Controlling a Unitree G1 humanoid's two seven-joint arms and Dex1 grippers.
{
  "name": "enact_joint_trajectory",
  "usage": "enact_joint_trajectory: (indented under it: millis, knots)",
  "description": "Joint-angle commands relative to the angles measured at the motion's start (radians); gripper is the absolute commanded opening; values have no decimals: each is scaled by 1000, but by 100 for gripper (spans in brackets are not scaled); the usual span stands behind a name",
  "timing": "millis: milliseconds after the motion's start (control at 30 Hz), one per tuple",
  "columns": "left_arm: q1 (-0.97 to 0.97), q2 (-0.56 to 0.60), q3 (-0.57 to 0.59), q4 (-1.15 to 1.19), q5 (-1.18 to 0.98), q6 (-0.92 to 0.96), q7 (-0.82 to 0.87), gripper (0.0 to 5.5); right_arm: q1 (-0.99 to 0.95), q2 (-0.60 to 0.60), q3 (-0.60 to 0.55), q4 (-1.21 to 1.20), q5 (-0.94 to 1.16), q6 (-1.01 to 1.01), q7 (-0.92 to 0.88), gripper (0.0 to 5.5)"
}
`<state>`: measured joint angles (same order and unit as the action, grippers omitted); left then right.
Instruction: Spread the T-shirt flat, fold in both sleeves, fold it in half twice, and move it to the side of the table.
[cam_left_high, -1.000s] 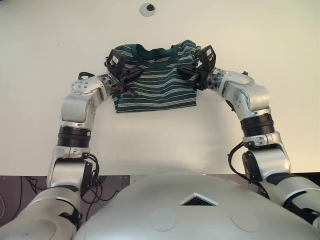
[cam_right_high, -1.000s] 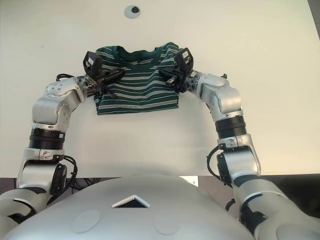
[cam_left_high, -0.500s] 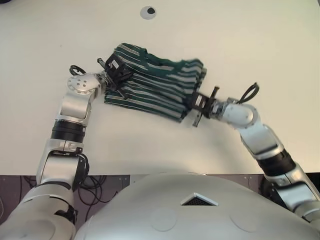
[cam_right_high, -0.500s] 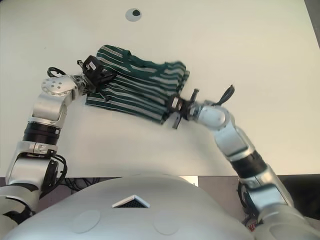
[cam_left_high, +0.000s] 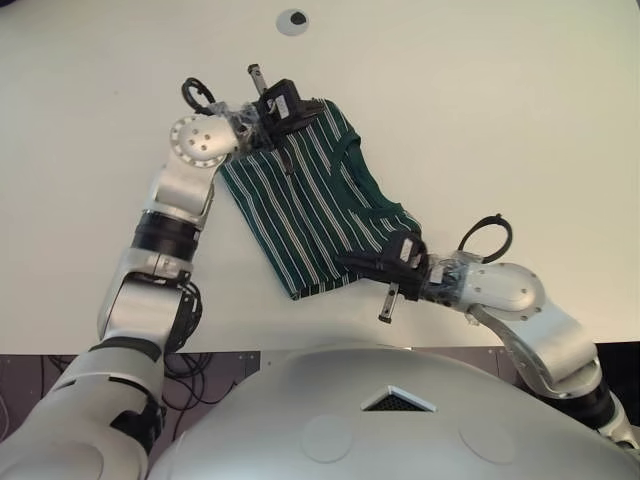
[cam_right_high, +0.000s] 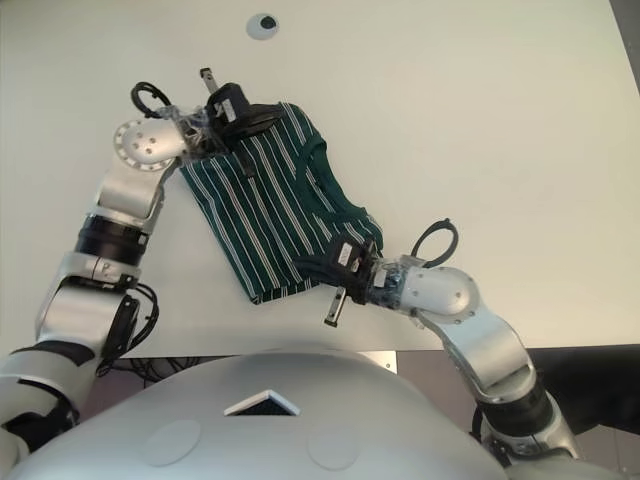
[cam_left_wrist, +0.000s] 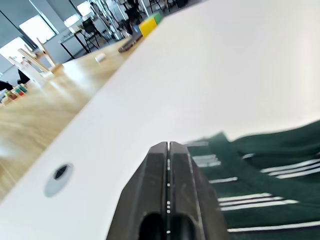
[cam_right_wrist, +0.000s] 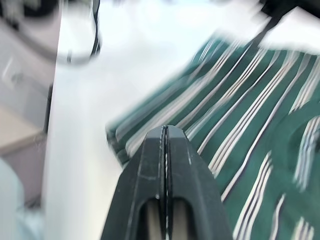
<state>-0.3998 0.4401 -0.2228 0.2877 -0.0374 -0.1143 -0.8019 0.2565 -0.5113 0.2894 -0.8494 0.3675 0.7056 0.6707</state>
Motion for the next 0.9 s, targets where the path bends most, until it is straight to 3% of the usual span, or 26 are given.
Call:
enact_joint_trajectory:
  millis: [33, 133, 300, 400, 533, 733, 900]
  knots:
    - [138, 105, 127, -239, -123, 84, -46, 1, -69, 33, -216, -69, 162, 83, -71, 2]
    - [300, 203, 165, -389, -122, 230, -47, 1, -124, -35, -299, 4, 109, 60, -95, 2]
    - [426, 237, 140, -448, -30, 376, 35, 1, -94, -120, -134, 238, -121, -105, -84, 2]
    - [412, 192, 88, -422, 7, 423, 71, 1, -62, -136, -44, 329, -223, -192, -79, 2]
    - [384, 192, 30, -349, 108, 424, 126, 1, -41, -160, -16, 366, -263, -241, -45, 2]
    - [220, 140, -84, -163, 223, 358, 137, 1, 55, -237, 116, 358, -348, -281, 43, 2]
    - [87, 56, -126, 51, 257, 274, 164, 1, 88, -239, 110, 328, -349, -297, 35, 2]
